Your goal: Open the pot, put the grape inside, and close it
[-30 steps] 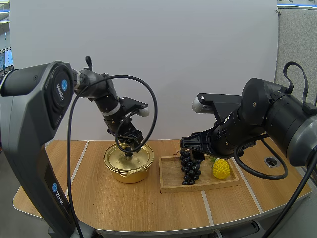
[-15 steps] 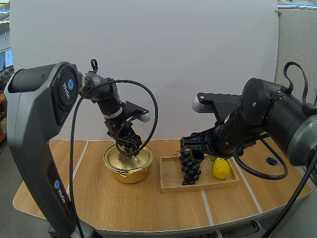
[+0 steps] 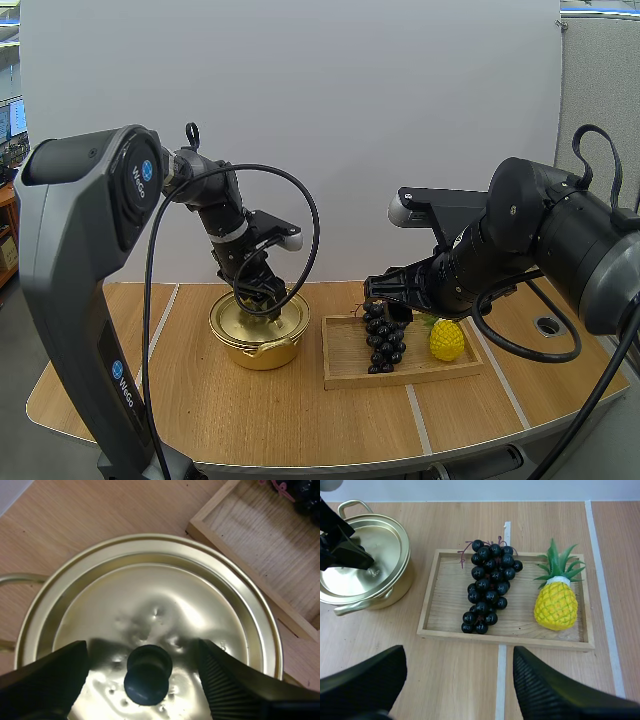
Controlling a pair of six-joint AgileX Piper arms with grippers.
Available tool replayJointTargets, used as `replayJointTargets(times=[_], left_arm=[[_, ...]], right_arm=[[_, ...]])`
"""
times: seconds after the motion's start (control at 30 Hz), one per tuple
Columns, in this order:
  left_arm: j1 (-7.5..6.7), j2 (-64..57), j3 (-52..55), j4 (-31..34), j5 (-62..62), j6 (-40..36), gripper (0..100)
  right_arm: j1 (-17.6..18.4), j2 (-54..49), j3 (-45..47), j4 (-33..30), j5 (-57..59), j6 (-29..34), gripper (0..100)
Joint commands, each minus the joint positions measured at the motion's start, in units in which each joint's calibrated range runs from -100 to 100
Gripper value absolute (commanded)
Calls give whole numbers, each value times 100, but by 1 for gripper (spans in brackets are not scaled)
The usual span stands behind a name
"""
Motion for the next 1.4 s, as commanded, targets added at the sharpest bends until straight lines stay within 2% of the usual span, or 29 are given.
replayJointTargets(times=[0.0, 0.23, 0.27, 0.33, 0.37, 0.8, 1.37], left_arm=[[-13, 32, -43, 15, 106, -51, 100], [-13, 32, -43, 28, 278, -157, 99], [-13, 32, -43, 28, 278, -157, 73], [-13, 32, -43, 28, 278, -157, 16], [-13, 32, -43, 28, 284, -145, 0], [-13, -572, -326, 28, 828, -169, 0], [-13, -2938, -2715, 87, 1153, -662, 0]], right_arm=[[-19, -17, -49, 19, -42, 11, 100], [-19, -17, -49, 19, -42, 11, 100], [-19, -17, -49, 19, -42, 11, 100], [-19, -17, -49, 19, -42, 11, 100], [-19, -17, -49, 19, -42, 11, 100], [-19, -17, -49, 19, -42, 11, 100], [-19, -17, -49, 19, -42, 11, 100]])
